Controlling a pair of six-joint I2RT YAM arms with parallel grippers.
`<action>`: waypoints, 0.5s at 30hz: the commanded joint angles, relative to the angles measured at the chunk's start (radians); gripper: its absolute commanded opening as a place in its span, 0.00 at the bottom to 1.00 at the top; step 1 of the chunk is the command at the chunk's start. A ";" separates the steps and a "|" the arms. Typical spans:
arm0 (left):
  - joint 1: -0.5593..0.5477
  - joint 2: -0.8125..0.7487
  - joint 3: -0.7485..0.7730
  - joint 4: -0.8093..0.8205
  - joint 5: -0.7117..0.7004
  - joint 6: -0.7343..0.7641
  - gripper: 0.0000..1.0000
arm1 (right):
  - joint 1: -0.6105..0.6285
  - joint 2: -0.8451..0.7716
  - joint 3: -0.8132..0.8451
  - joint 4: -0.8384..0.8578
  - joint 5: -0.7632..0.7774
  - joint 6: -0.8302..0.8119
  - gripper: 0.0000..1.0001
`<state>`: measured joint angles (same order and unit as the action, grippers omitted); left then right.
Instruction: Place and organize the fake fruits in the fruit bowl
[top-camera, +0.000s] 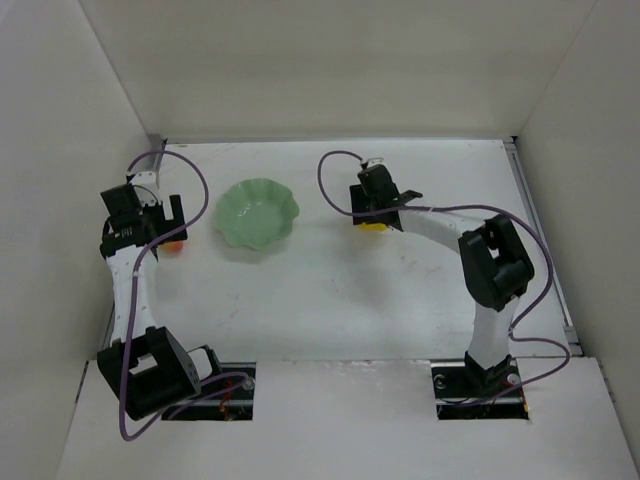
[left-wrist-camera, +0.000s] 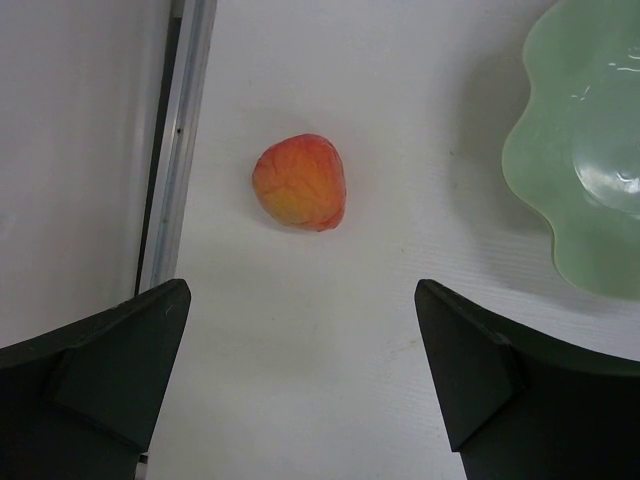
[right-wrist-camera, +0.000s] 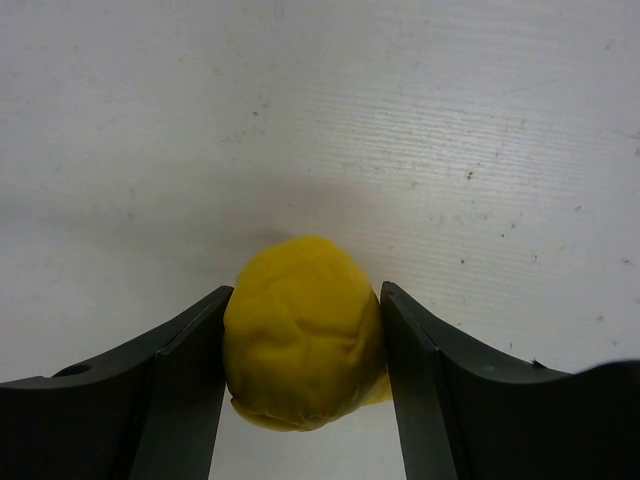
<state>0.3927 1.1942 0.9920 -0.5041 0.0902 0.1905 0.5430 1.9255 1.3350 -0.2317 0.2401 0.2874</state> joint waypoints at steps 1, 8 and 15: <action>0.013 -0.010 -0.001 0.050 0.005 0.001 1.00 | 0.063 -0.115 0.139 0.017 -0.034 0.004 0.25; 0.047 0.039 0.019 0.062 -0.024 0.000 1.00 | 0.249 0.085 0.469 0.207 -0.220 0.127 0.28; 0.041 0.182 0.072 0.093 -0.041 0.030 1.00 | 0.309 0.349 0.596 0.385 -0.229 0.213 0.47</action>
<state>0.4377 1.3376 1.0054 -0.4652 0.0582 0.2031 0.8742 2.1571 1.9198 0.0742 0.0257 0.4343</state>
